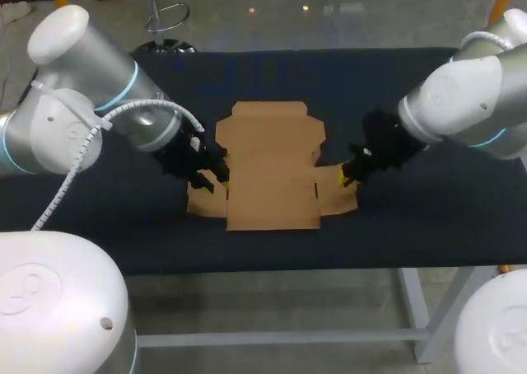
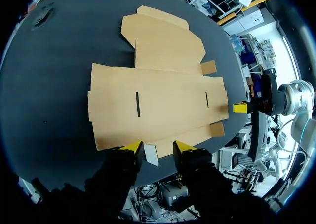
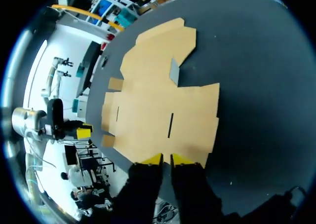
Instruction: Assemble the packaging by folding the flat box into shape, placing the metal phone stand inside, and closing the box properly
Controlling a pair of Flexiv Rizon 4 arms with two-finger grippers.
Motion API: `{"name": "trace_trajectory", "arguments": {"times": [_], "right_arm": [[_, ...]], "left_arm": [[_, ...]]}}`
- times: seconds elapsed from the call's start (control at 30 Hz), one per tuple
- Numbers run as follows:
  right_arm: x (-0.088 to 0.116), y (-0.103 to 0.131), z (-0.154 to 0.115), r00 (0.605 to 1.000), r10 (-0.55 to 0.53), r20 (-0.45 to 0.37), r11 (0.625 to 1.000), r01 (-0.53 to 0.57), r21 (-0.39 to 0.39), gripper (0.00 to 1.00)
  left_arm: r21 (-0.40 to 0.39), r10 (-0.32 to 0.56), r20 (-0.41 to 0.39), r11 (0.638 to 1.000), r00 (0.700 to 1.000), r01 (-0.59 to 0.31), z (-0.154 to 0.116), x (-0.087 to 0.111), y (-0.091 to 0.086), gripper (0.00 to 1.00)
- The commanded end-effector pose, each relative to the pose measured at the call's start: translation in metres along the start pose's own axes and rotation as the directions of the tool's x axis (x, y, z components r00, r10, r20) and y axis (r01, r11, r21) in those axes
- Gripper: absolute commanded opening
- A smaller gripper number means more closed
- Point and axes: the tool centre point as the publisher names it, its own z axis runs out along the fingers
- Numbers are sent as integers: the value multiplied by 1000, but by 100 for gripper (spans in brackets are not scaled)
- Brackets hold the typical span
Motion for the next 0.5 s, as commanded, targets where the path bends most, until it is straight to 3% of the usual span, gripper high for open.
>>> {"name": "trace_trajectory", "arguments": {"times": [0.03,0.23,0.33,0.5], "right_arm": [[-8,10,-27,963,13,-270,998,3,60,100],[-20,28,-52,949,26,-313,999,-12,44,100],[-27,39,-63,937,48,-346,999,-38,38,100],[-33,53,-72,910,68,-409,997,-52,51,100]], "left_arm": [[-2,5,11,1000,1000,-5,-12,0,-8,100],[18,22,-14,1000,1000,-22,-30,-5,-24,100],[-4,102,-26,995,994,-102,-35,-7,-28,100],[-20,129,-14,991,992,-129,-38,-7,-32,100]]}}
